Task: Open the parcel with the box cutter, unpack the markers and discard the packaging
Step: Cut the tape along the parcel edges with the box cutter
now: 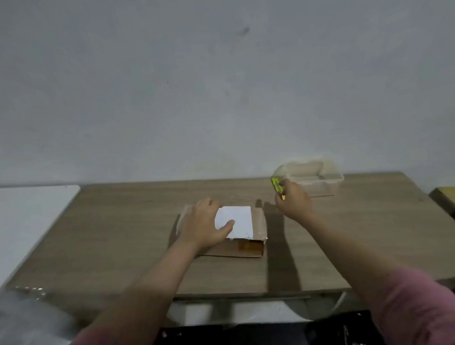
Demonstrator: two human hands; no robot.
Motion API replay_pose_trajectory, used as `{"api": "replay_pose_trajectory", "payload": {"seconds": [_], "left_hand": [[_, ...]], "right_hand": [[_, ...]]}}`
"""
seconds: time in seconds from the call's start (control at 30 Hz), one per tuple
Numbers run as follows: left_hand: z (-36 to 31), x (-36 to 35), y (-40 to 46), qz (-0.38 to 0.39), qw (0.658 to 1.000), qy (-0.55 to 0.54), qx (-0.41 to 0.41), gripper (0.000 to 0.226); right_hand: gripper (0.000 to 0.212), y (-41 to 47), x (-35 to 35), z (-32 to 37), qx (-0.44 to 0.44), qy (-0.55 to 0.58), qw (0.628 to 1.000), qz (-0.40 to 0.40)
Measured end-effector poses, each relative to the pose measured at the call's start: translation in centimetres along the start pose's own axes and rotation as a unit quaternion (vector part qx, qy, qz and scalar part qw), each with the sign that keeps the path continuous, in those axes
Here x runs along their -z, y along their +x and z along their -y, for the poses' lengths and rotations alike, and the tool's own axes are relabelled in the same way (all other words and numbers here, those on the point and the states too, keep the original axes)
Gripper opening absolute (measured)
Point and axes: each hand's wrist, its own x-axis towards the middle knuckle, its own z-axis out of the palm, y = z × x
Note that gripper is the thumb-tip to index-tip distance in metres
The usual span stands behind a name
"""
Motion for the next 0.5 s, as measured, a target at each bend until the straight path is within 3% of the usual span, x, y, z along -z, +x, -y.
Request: {"api": "replay_pose_trajectory", "payload": {"seconds": [0.17, 0.37, 0.5], "left_hand": [[0.5, -2.5, -1.0, -0.010, 1.000, -0.005, 0.010, 0.059], [0.5, -4.7, -0.9, -0.057, 0.997, -0.021, 0.048, 0.055], [0.6, -5.3, -0.6, -0.070, 0.996, -0.008, 0.050, 0.054]], "right_hand": [[0.037, 0.0, -2.1, -2.5, -0.052, 0.000, 0.999, -0.007], [0.033, 0.9, -4.8, -4.9, -0.030, -0.010, 0.999, -0.035], [0.032, 1.8, -6.4, -5.9, -0.040, -0.038, 0.998, -0.010]]}}
